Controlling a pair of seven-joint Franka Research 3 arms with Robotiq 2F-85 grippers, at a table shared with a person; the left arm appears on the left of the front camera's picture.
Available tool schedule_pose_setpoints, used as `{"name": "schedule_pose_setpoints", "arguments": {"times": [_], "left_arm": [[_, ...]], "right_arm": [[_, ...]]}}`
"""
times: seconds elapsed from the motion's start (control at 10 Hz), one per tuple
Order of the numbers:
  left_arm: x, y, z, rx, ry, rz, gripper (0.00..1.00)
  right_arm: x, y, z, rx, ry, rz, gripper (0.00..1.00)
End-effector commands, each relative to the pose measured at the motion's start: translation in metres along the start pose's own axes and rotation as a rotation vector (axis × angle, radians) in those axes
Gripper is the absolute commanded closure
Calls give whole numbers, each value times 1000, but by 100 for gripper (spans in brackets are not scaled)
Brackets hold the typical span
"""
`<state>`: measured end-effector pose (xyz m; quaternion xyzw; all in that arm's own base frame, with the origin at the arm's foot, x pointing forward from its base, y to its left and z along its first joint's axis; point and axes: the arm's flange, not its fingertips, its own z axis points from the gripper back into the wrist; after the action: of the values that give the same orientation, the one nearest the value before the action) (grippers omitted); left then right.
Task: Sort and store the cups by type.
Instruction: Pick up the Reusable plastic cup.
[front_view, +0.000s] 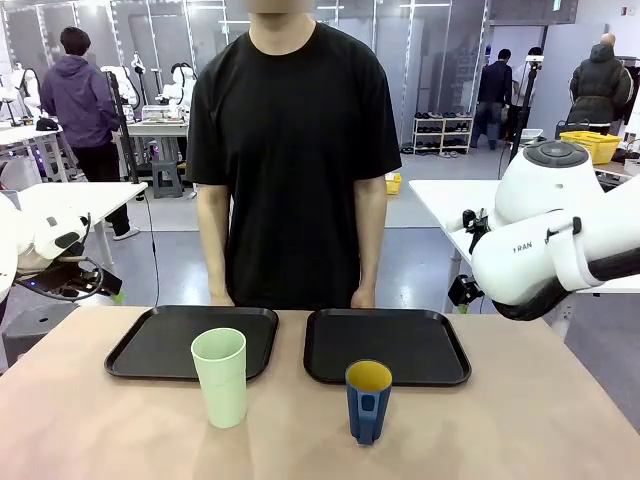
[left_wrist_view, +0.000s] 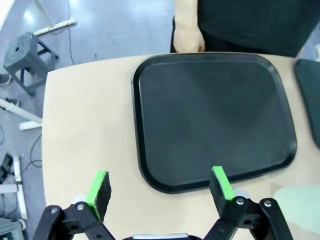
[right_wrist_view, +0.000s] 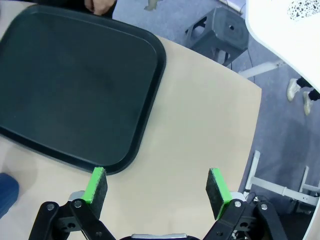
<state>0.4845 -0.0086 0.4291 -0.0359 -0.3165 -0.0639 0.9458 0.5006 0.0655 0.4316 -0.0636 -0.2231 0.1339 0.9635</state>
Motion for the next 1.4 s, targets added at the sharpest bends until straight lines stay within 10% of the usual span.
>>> {"name": "schedule_pose_setpoints", "arguments": {"times": [0.0,1.3], "left_arm": [[12,4,-4,-34,8,5,0],[6,-1,-2,-13,-3,25,0]], "right_arm": [[7,-8,-2,-4,32,-21,0],[3,-5,-3,-1,11,-8,0]]}}
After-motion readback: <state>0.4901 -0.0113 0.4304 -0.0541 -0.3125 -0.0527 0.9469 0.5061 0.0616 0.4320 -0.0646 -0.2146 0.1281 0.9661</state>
